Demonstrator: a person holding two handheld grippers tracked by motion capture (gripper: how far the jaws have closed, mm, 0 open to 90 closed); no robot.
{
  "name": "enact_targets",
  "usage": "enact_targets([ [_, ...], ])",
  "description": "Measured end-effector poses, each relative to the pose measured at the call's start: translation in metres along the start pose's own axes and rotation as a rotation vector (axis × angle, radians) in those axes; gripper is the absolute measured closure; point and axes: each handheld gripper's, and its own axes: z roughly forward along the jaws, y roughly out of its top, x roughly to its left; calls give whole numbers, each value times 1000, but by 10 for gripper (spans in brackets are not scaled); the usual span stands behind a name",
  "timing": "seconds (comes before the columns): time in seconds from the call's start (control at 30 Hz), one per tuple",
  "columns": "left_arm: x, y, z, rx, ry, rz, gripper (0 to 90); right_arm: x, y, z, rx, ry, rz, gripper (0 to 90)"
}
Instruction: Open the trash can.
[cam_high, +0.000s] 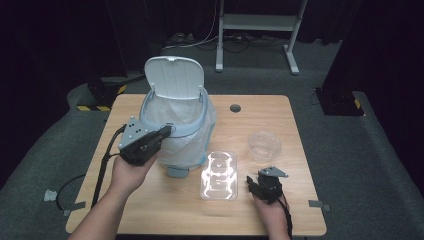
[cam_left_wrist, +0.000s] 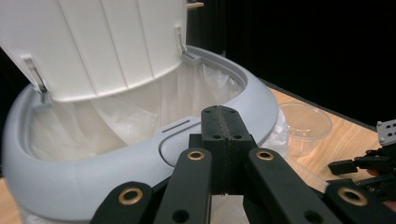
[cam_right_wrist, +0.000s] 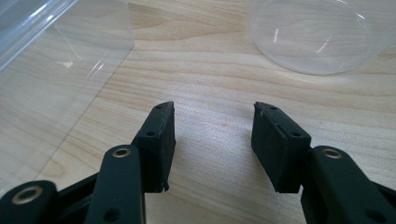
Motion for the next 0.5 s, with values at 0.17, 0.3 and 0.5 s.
enact_targets([
  [0.17, -1, -8, -23, -21, -47, -2, 747, 0, -1, 0, -3, -2, 1, 497],
  [0.3, 0, -22, -30, -9, -59, -24, 739, 1, -1, 0, -3, -2, 3, 496],
  [0.5, 5, -64, -17, 73, -85, -91, 733, 1, -1, 0, -3, -3, 2, 496],
])
